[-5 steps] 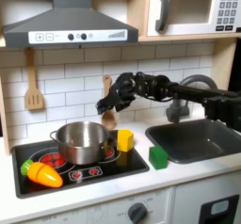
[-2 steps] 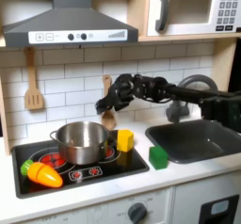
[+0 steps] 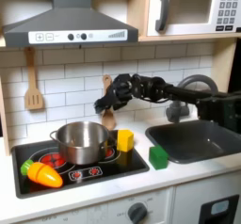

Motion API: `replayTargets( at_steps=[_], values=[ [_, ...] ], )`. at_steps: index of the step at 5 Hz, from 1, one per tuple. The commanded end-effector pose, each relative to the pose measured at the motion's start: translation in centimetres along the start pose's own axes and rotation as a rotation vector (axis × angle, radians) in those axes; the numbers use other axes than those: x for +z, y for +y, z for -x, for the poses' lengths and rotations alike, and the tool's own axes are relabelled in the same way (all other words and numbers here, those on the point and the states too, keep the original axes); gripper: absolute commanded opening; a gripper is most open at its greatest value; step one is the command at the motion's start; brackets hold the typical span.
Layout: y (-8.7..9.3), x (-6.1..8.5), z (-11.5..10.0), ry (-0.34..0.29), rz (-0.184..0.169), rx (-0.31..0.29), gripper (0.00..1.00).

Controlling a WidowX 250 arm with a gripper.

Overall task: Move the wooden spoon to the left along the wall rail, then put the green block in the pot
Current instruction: 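Move the wooden spoon to the left along the wall rail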

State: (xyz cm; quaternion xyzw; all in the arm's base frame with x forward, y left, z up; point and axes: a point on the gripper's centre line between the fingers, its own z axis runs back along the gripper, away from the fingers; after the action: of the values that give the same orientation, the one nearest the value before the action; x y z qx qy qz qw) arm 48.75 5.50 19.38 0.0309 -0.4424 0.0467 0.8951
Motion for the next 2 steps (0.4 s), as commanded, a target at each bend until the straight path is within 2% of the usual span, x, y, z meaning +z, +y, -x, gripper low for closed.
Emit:
replayTargets(
  at_steps=[1, 2],
  values=[
    [-0.09, -0.63, 0.08, 0.004, 0.003, 0.004, 1.00],
    [-0.03, -0.45, -0.16, -0.015, 0.004, 0.006, 0.00]
  ],
)
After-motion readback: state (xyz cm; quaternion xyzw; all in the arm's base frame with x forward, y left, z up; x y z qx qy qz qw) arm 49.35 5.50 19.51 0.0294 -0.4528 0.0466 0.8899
